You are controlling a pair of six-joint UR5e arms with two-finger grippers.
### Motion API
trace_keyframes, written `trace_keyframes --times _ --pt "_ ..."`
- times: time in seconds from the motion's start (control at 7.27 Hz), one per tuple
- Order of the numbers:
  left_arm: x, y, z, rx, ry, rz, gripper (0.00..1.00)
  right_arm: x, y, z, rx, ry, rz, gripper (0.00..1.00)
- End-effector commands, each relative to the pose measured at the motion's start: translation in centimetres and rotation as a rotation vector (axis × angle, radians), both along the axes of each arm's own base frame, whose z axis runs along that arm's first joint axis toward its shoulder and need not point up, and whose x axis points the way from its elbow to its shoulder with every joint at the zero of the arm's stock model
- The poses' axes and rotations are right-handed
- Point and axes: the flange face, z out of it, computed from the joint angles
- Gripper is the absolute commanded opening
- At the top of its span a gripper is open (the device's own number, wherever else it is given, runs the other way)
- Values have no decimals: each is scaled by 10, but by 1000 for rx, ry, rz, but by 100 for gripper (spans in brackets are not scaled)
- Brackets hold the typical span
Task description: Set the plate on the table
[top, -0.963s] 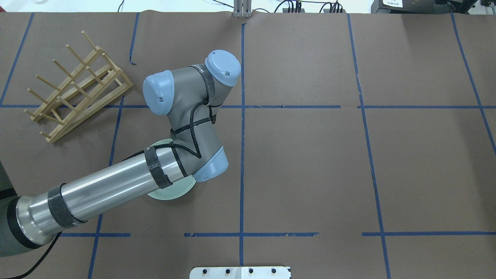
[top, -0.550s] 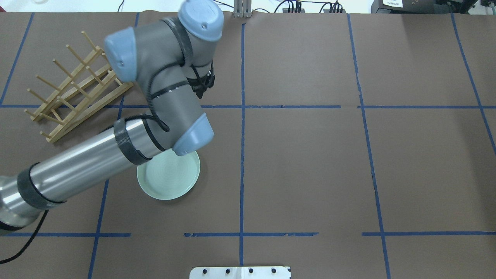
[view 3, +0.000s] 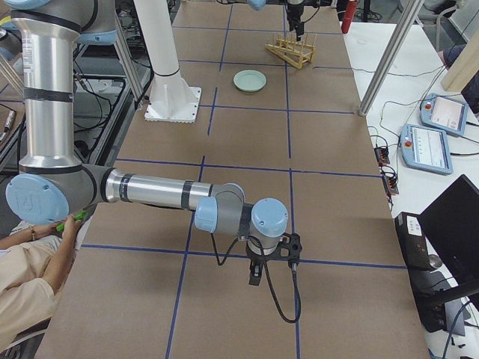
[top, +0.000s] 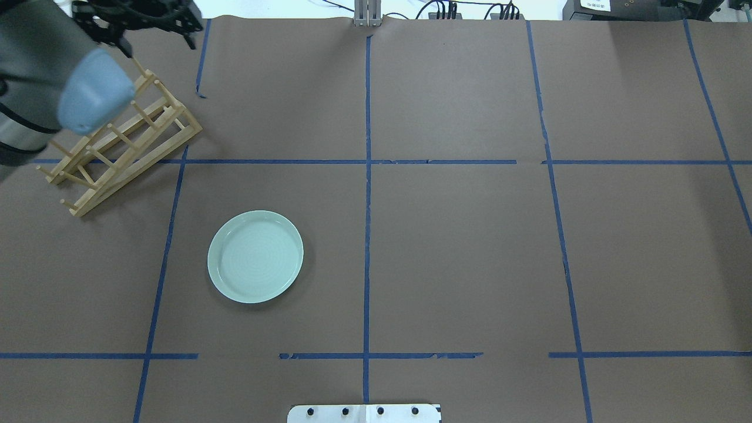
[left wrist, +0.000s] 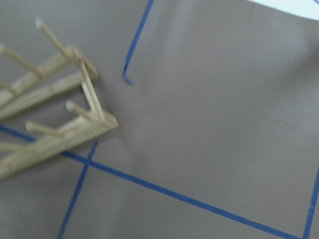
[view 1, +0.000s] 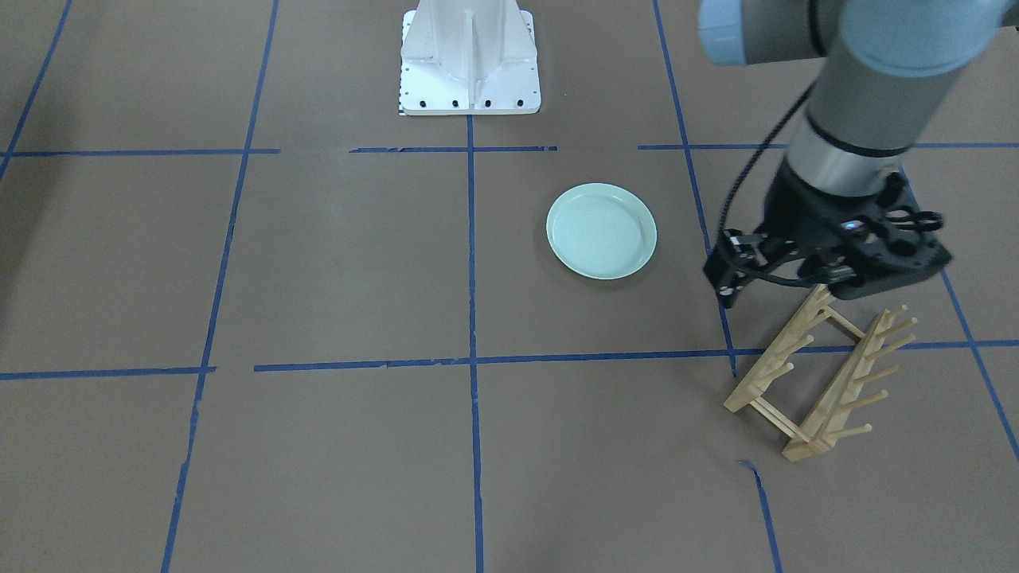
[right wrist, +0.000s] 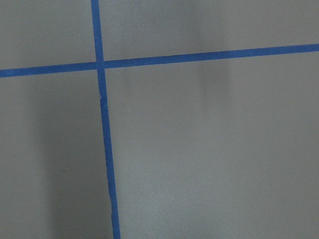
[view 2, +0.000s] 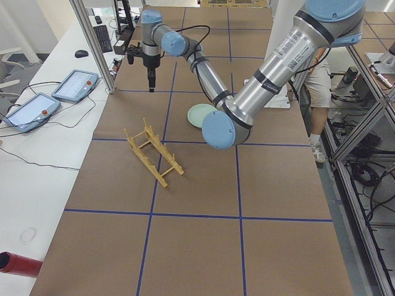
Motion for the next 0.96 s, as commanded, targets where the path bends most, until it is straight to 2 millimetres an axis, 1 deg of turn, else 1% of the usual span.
trace_keyframes --times 0.0,0.14,0.28,0.41,0.55,0.69,0.83 --pt "-143 -12 96 173 -121 162 100 0 0 0 0 0 0 100" --pt "-188 -3 150 185 -164 233 100 0 0 0 0 0 0 100" --pt "-244 15 208 190 -161 295 100 0 1 1 -1 0 0 100" --pt "-284 29 257 185 -105 340 100 0 0 0 0 0 0 100" --pt "-290 53 290 157 -65 369 100 0 1 1 -1 0 0 100" --pt "-289 70 322 56 -42 366 100 0 0 0 0 0 0 100" --pt "-288 73 334 10 -22 363 100 0 1 1 -1 0 0 100"
